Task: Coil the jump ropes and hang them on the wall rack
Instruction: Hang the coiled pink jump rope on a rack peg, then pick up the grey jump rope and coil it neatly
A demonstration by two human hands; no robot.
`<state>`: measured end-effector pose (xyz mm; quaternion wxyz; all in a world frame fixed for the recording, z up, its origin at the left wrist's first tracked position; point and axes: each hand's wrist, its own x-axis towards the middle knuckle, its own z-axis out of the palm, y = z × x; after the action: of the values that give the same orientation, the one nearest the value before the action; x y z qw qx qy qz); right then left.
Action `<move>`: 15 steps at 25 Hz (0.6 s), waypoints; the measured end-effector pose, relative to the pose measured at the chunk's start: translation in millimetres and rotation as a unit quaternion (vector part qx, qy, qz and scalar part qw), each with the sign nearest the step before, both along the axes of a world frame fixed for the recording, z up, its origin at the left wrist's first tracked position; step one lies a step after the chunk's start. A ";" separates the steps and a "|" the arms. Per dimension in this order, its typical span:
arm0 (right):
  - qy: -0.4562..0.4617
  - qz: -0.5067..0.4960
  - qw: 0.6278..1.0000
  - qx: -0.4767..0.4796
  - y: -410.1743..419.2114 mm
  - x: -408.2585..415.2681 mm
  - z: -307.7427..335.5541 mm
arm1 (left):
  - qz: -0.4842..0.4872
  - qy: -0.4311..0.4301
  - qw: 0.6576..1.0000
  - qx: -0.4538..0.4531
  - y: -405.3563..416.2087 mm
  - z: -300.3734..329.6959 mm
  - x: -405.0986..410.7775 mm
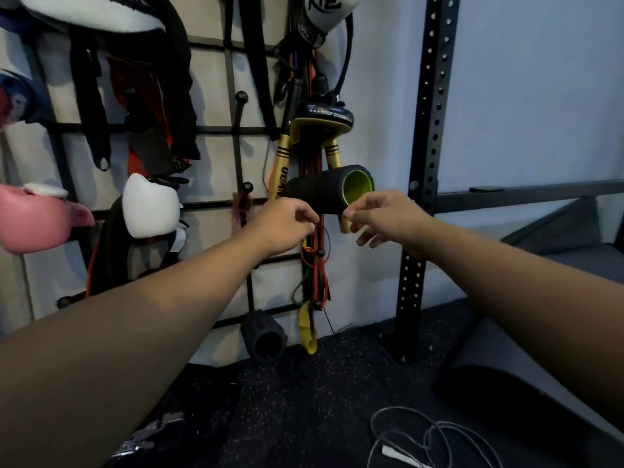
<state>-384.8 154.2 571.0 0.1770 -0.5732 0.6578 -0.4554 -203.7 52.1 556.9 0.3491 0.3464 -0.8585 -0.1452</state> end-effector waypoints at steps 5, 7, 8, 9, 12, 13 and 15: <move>0.324 -0.073 0.943 0.030 38.8 -47.1 -63.9 | -0.071 -0.089 0.993 0.026 12.1 -57.9 -57.1; 0.396 -0.063 0.912 0.083 50.0 -70.0 -111.4 | -0.114 -0.136 0.983 0.039 17.1 -99.7 -91.3; 0.398 -0.060 0.910 0.104 54.5 -82.3 -137.4 | -0.135 -0.155 0.978 0.042 19.7 -123.0 -109.6; 0.395 -0.060 0.909 0.122 58.6 -93.2 -162.2 | -0.151 -0.171 0.972 0.048 21.8 -146.4 -126.0; 0.367 -0.059 0.910 0.184 57.2 -135.0 -242.8 | -0.195 -0.231 0.950 0.077 19.7 -227.4 -175.4; 0.352 -0.064 0.910 0.208 52.8 -149.7 -272.6 | -0.205 -0.254 0.941 0.095 16.4 -257.9 -190.3; 0.322 -0.070 0.910 0.253 40.8 -177.7 -335.6 | -0.212 -0.288 0.925 0.128 6.2 -321.3 -216.9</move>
<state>-562.5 194.9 235.5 0.0619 -0.5770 0.8109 -0.0755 -420.6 58.3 235.6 0.0008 0.2250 -0.9495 -0.2185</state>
